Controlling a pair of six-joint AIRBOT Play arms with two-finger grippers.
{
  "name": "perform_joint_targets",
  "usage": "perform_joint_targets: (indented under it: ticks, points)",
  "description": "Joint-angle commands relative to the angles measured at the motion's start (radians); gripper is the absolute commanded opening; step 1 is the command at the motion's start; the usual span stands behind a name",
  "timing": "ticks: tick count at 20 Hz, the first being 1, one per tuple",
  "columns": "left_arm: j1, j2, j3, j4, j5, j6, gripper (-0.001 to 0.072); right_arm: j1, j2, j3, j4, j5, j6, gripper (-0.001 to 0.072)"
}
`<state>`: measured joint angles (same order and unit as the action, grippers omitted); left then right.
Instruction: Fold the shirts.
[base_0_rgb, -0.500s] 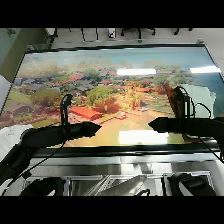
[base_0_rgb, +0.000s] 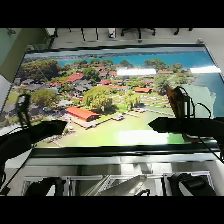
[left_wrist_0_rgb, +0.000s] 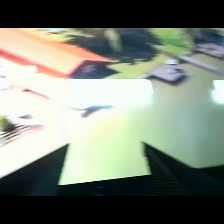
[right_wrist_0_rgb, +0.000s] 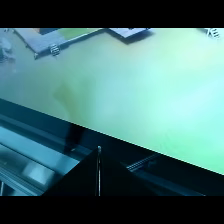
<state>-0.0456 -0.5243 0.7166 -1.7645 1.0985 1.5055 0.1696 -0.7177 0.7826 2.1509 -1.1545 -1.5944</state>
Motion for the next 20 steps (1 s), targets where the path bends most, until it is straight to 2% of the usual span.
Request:
perform_joint_targets:
  ticks: [1,5,7,12,16,17,18,19,20]
  points:
    - [0.310,0.056,-0.058,0.432,0.108,-0.059,0.0705,0.001,0.000,0.000,0.000,0.000,0.000,0.0017]
    - [0.708,-0.030,-0.180,0.428,-0.066,0.005,0.0705,0.001,0.000,0.000,0.000,0.000,0.000,0.0017]
    - [0.810,-0.128,-0.219,0.426,-0.160,0.006,0.0705,0.001,0.000,0.000,0.000,0.000,0.000,0.0017]
    - [0.856,-0.455,-0.175,0.399,-0.326,0.005,0.0705,0.001,0.001,0.000,0.000,0.000,0.000,0.0017]
    - [0.856,-0.709,-0.056,0.399,-0.292,0.005,0.0703,0.001,0.000,0.000,0.000,0.000,0.000,0.0017]
    - [0.856,-0.757,-0.026,0.400,-0.265,0.004,0.0610,0.001,0.000,0.000,0.000,0.000,0.000,0.0017]
    - [0.856,-0.792,0.001,0.402,-0.234,0.004,0.0323,0.001,0.001,0.000,0.000,0.000,0.000,0.0017]
    - [0.856,-0.816,0.027,0.402,-0.205,0.004,0.0075,0.001,0.000,0.000,0.000,0.000,0.000,0.0017]
    - [0.856,-0.828,0.051,0.399,-0.177,0.004,0.0026,0.001,0.000,0.000,0.000,0.000,0.000,0.0017]
